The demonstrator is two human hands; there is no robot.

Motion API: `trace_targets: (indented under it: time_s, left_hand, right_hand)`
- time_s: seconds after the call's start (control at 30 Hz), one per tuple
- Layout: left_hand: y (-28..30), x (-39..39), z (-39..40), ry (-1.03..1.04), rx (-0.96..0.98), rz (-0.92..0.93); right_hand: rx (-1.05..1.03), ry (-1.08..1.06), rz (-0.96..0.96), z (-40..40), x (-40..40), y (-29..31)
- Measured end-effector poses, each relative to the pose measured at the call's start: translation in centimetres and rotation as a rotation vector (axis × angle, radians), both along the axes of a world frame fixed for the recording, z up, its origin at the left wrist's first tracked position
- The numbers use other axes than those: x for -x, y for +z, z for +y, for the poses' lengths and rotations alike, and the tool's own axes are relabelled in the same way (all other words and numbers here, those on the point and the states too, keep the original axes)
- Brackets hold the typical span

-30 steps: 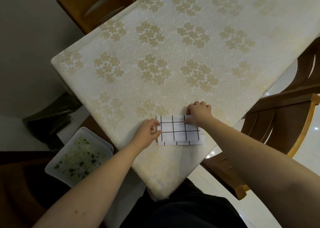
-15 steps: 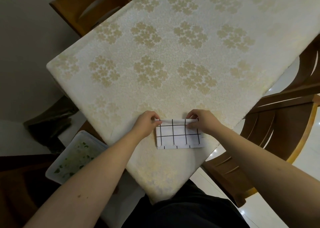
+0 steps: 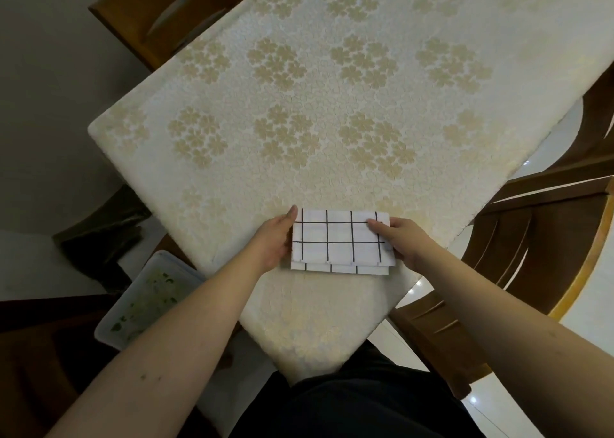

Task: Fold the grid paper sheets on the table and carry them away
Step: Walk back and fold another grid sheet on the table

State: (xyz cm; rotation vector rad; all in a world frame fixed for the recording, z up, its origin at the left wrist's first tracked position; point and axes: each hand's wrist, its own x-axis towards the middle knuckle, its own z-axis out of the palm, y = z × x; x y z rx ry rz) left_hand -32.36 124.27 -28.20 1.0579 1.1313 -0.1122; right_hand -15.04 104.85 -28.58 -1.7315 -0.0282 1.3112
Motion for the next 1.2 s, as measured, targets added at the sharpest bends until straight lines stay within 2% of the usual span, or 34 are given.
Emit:
trace_targets:
  time_s: [0.1, 0.17, 0.3, 0.53, 0.8, 1.2]
  left_hand:
    - [0.1, 0.4, -0.5, -0.157, 0.013, 0.117]
    - [-0.3, 0.8, -0.9, -0.189, -0.017, 0.105]
    - [-0.6, 1.0, -1.2, -0.107, -0.063, 0.062]
    - [0.0, 0.6, -1.3, -0.113, -0.051, 0.063]
    - [1.3, 0.3, -0.8, -0.136, 0.025, 0.050]
    - [1.4, 0.5, -1.4, -0.096, -0.001, 0.013]
  right_hand:
    - [-0.043, -0.086, -0.002, 0.2, 0.2, -0.3]
    - [-0.072, -0.087, 0.008, 0.2, 0.2, -0.6]
    - [-0.099, -0.017, 0.090, 0.0, 0.5, -0.6]
    - [-0.057, -0.018, -0.034, -0.3, 0.3, -1.2]
    - [-0.080, -0.045, -0.007, -0.1, -0.2, -1.2]
    - [-0.095, -0.048, 0.003, -0.8, -0.3, -1.6]
